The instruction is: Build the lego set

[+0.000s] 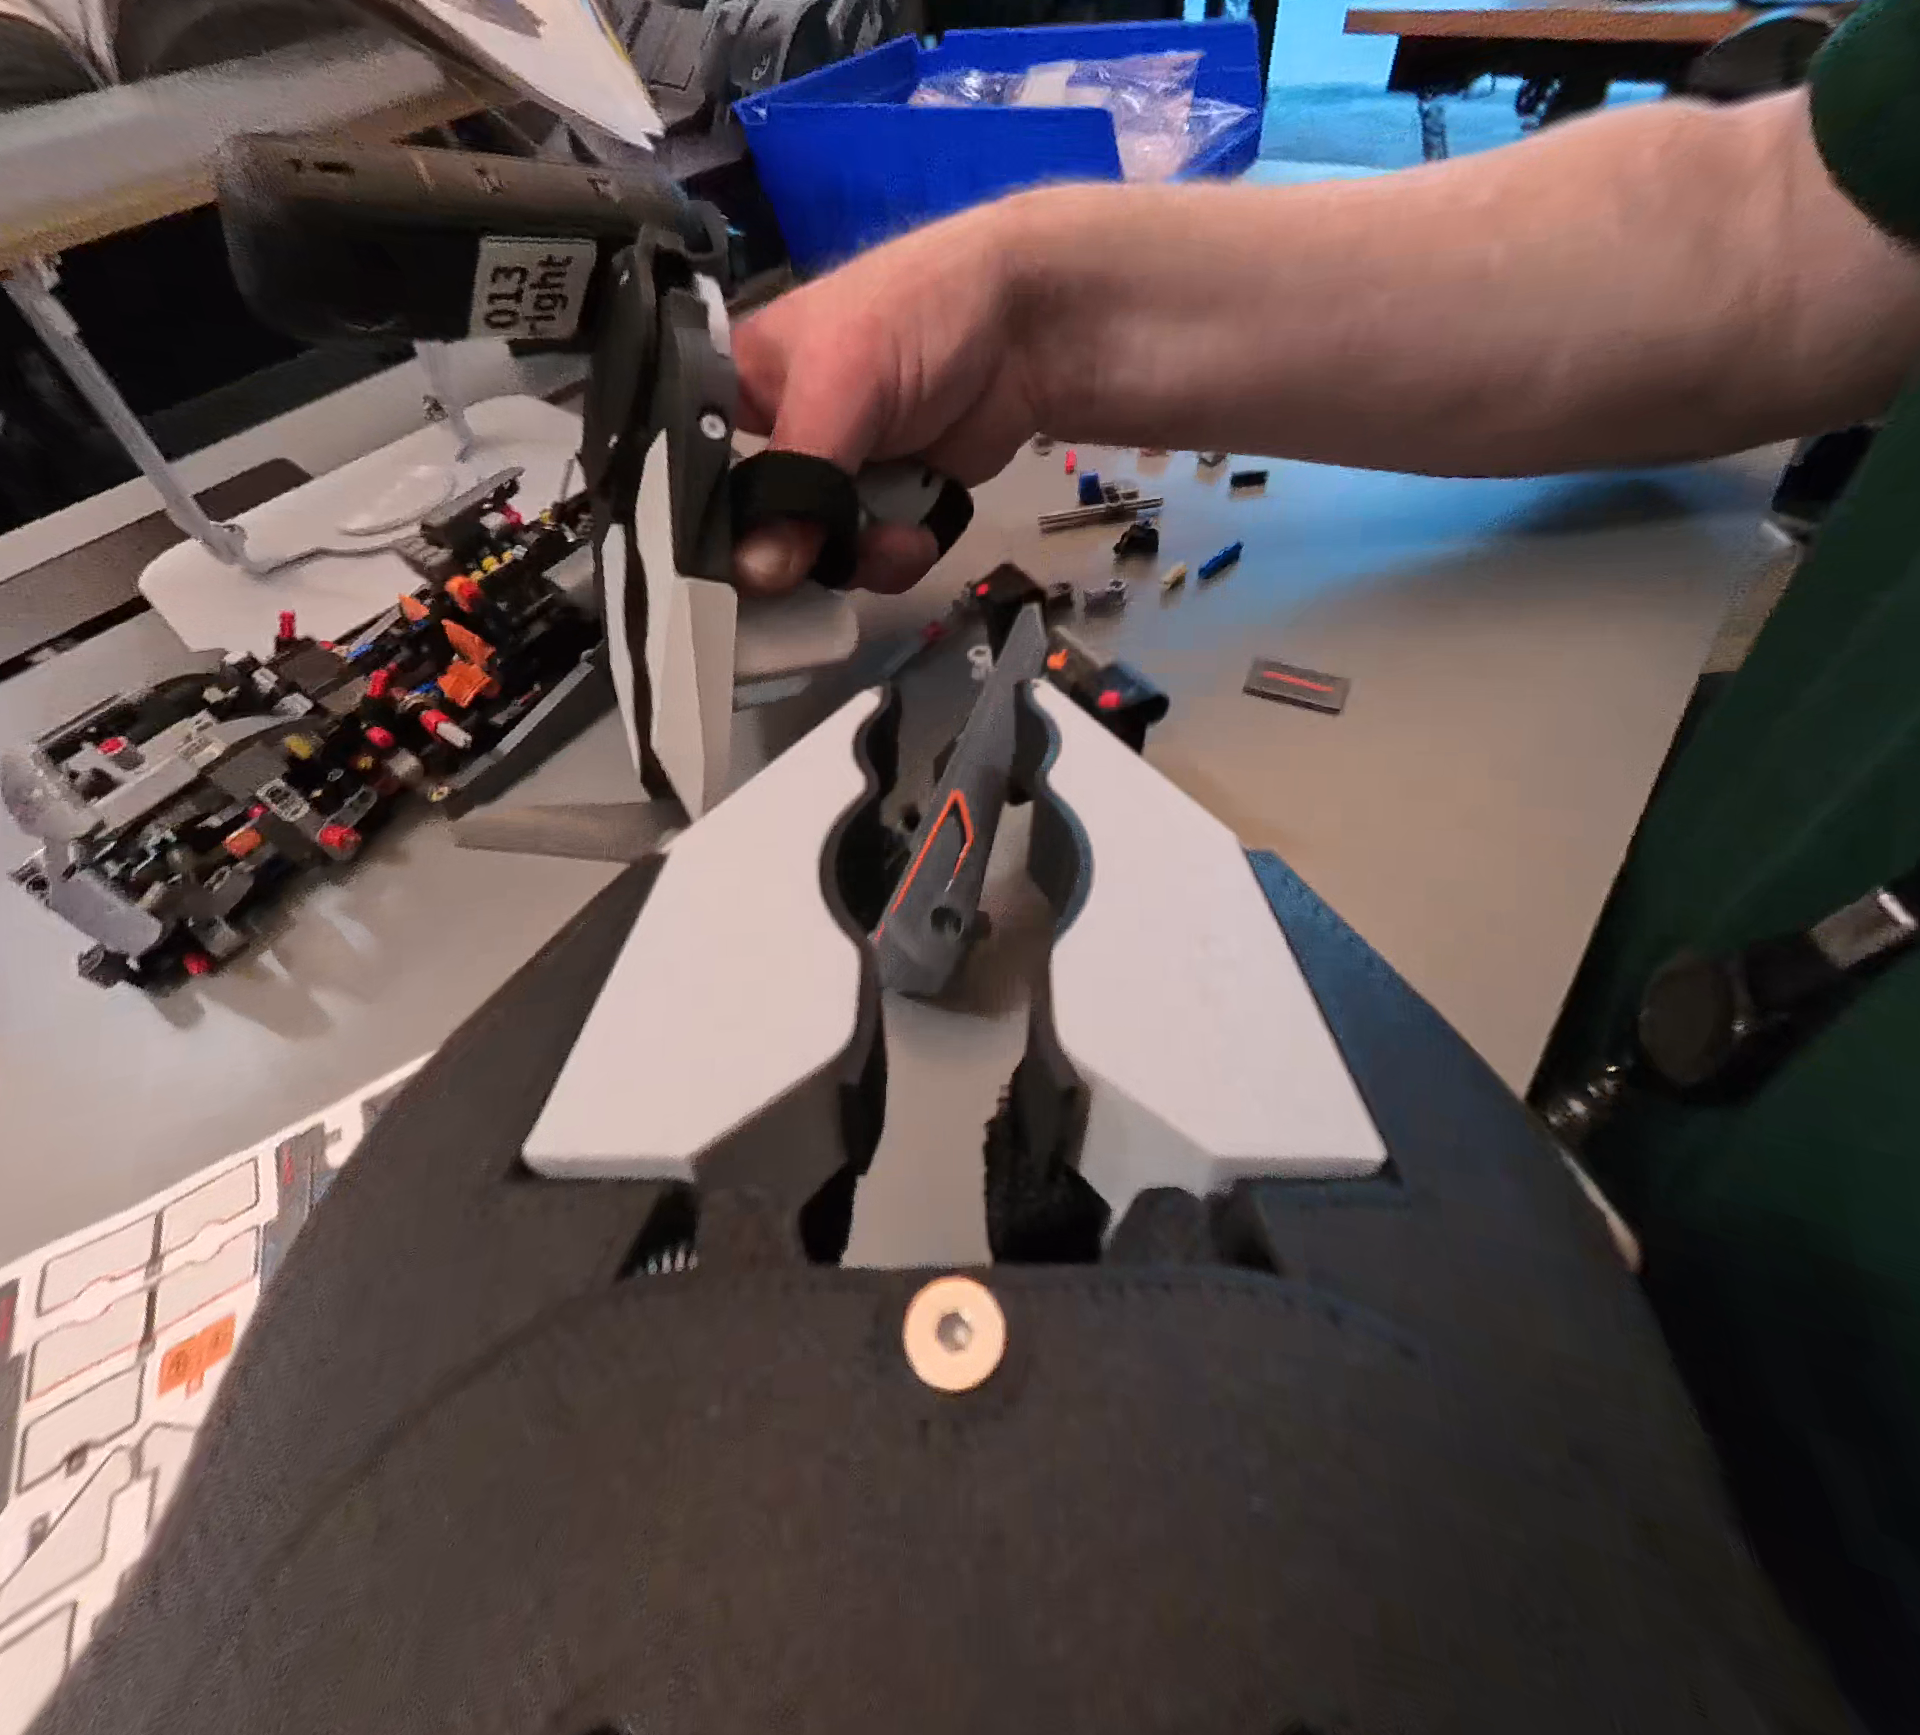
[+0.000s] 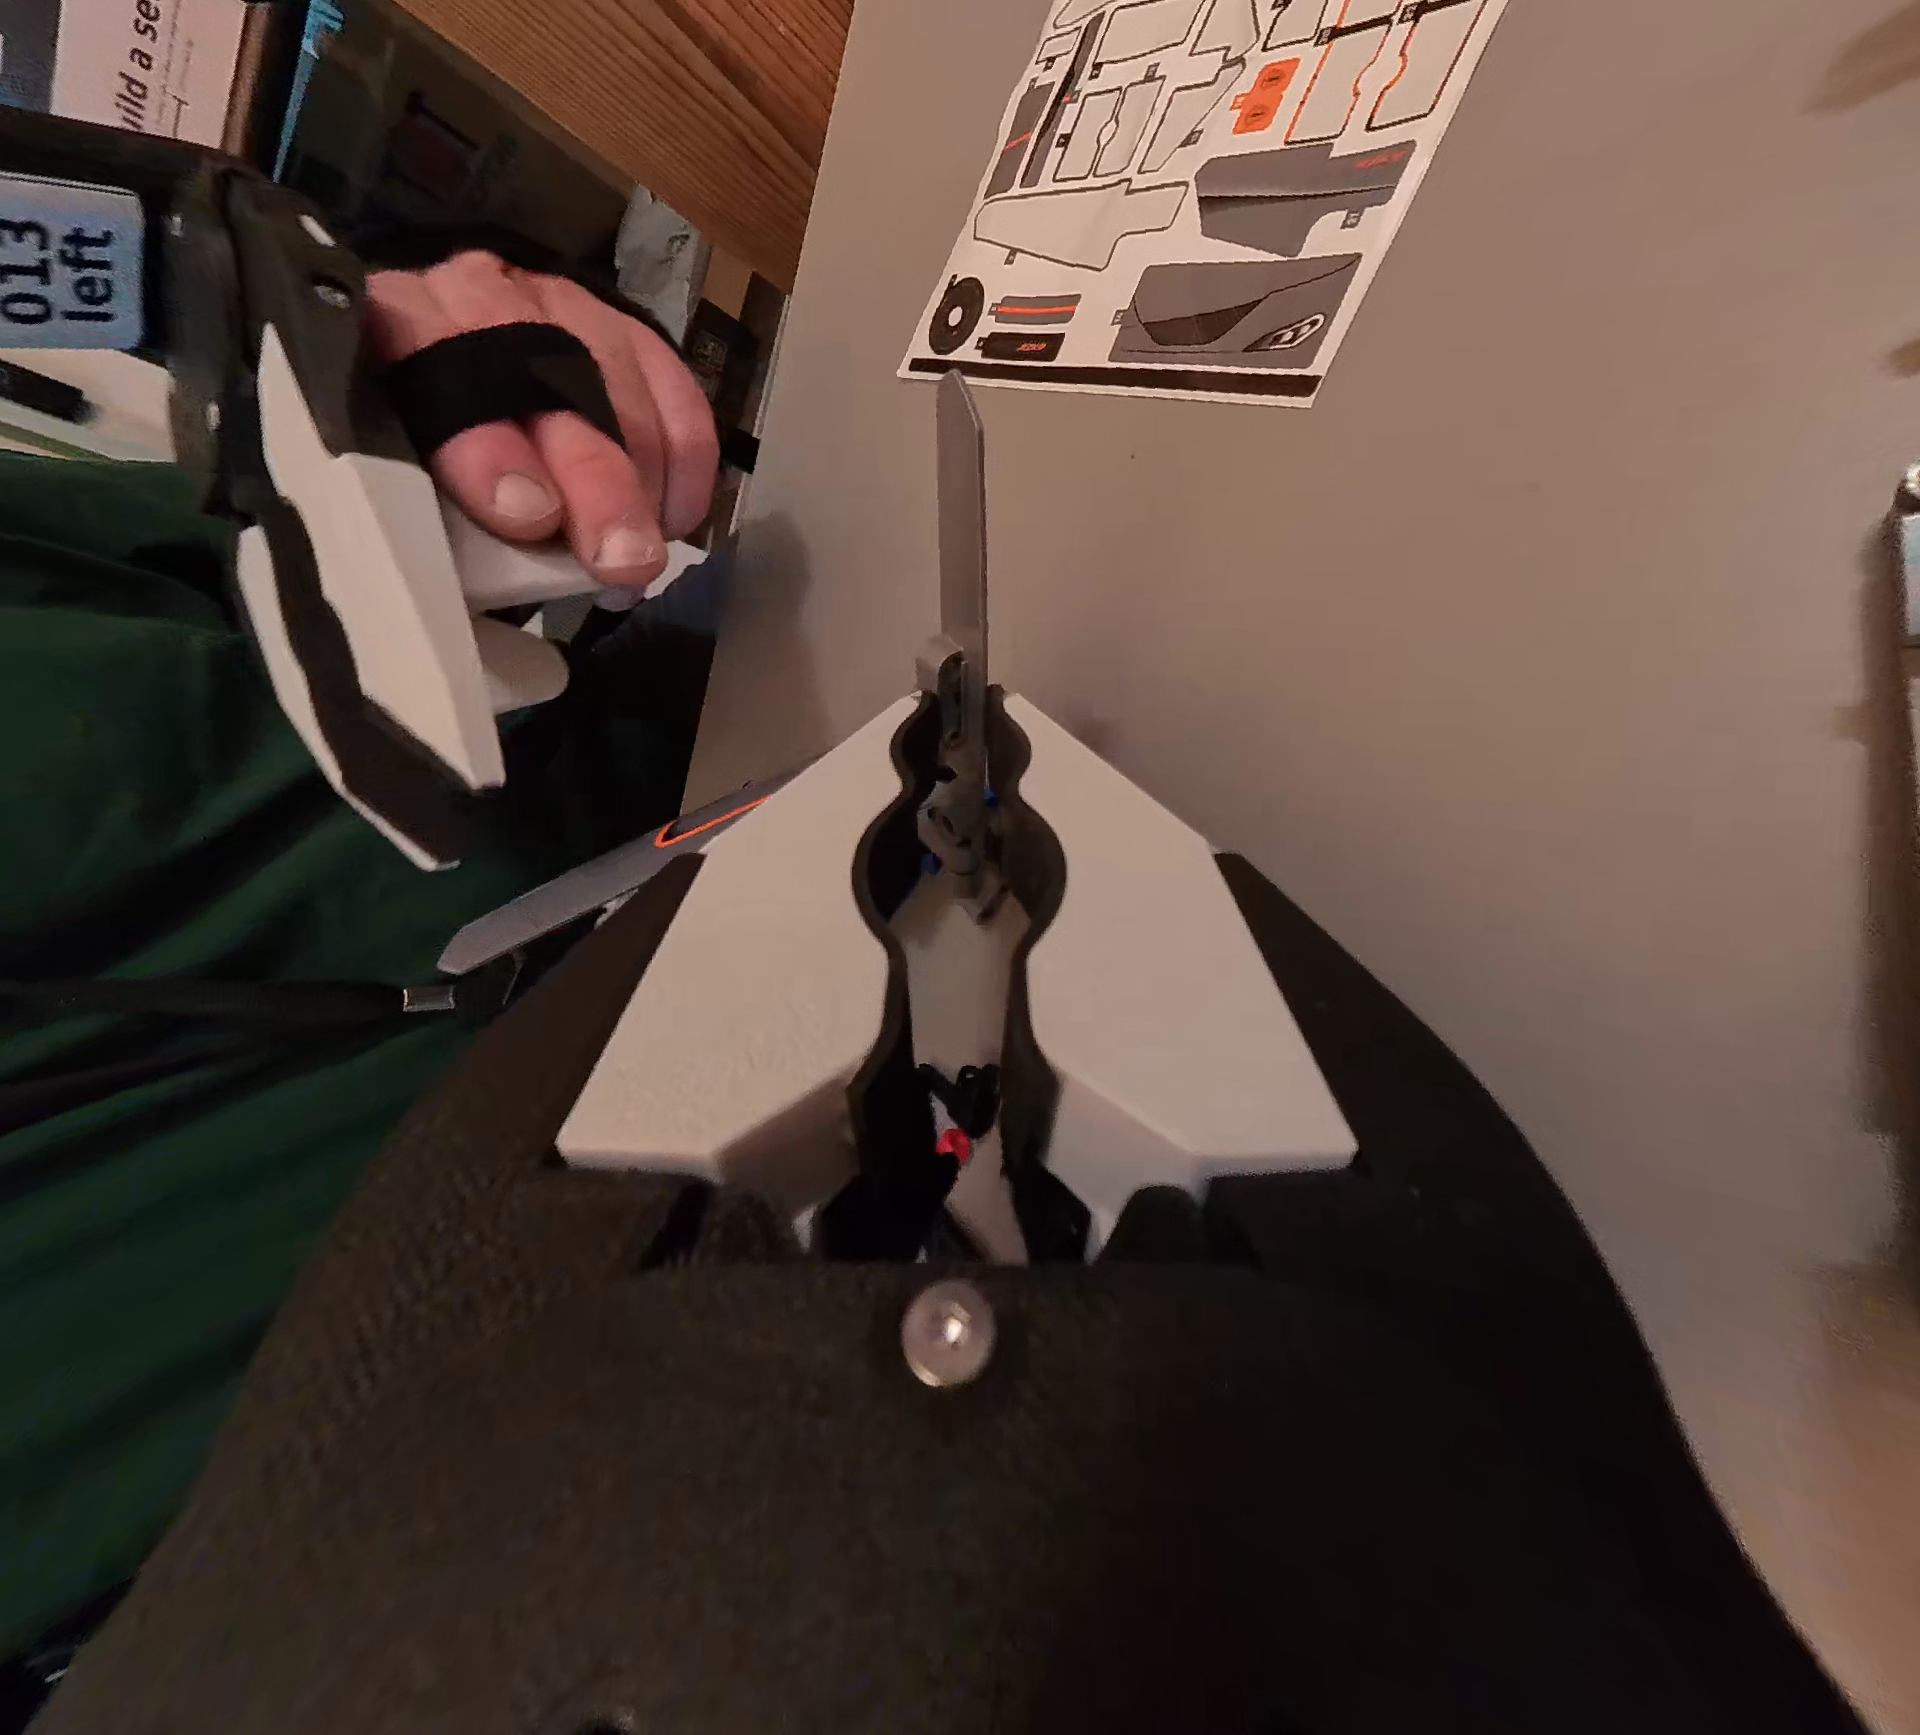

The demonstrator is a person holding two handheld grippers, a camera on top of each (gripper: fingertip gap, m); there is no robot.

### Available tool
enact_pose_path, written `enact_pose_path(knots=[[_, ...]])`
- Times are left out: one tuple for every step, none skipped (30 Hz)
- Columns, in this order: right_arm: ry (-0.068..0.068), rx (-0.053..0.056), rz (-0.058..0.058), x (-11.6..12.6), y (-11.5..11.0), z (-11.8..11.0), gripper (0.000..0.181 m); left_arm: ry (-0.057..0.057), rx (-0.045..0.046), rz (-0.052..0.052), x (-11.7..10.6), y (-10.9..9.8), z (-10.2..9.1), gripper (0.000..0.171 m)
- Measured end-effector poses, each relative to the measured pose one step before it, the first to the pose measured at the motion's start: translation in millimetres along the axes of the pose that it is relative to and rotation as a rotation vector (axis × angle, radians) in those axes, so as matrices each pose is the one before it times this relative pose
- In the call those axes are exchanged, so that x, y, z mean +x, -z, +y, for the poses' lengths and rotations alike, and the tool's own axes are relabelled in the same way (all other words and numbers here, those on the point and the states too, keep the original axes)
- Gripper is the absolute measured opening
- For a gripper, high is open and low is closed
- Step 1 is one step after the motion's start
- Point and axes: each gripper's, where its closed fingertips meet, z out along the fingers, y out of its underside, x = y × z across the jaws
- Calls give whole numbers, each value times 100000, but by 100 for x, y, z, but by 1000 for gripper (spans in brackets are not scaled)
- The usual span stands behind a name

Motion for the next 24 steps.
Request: enact_pose_path(knots=[[269, 286, 381, -94, 36, 34, 6, -207, -1627, 1316, 401, -307, -182, 20], [24, 483, -43, -142, 41, 22, 6, 39, -1230, 579, 349, -384, -182, 20], [-32, 592, 305, -83, 19, 30, 6, -812, -1268, 1665, 540, -431, -84, 21], [21, 457, 466, -63, 29, 56, 6, -972, -2246, 1121, 428, -493, 168, 20], [-45, 241, 53, -148, 17, 90, 5, -632, -3343, 688, 296, -553, 485, 19], [-112, 201, -154, -175, 21, 88, 5, -400, -3801, 2388, 532, -589, 666, 18], [-65, 210, -229, -195, 24, 88, 4, 199, -4441, 2445, 534, -614, 814, 17], [-139, 101, -475, -231, 29, 80, 4, -345, -3189, 224, 253, -544, 629, 16], [28, -80, 36, -135, 43, 90, 0, -1073, -1983, -14, 255, -414, 451, 15], [238, 20, 809, 32, 28, 34, 0, -887, -1749, 636, 316, -286, 358, 14], [-177, 35, 268, 15, 5, 14, 0, -477, -37, -752, 63, -122, 17, 13], [-167, -7, -189, 13, -41, -24, 0, -165, -768, -149, 94, -92, 92, 13], [-121, 25, -49, 67, -59, -44, 0, -462, -1372, 338, 146, -92, 206, 14], [-92, 33, -164, 77, -87, -80, 0, -423, -1061, -155, 70, -94, 223, 14], [-92, -136, -127, 80, -101, -74, 0, 56, 76, -251, 56, -69, 90, 14], [-86, -251, 160, 128, -108, -81, 0, 62, 10, -329, 46, -51, 97, 14], [-210, -211, 42, 113, -118, -105, 0, -698, -893, -582, 11, -42, 188, 15], [-229, -243, -342, 62, -151, -101, 0, -408, -587, -490, 33, -89, 129, 15], [-207, -299, -156, 97, -157, -76, 0, 421, 41, 151, 115, -131, 66, 15], [-366, -303, -252, 108, -137, -69, 0, 429, -211, 646, 155, -160, 160, 15], [-218, -157, -694, 24, -146, -66, 0, -354, -272, 209, 73, -118, 140, 15], [-70, -88, -842, -96, -76, -55, 0, -882, 19, -388, -20, -43, 24, 15], [519, -107, 31, -121, 81, -8, 1, -544, 396, -619, -79, -2, -84, 15], [745, 271, 1443, -53, 263, -14, 8, 106, -234, 38, -57, -14, 37, 15]])
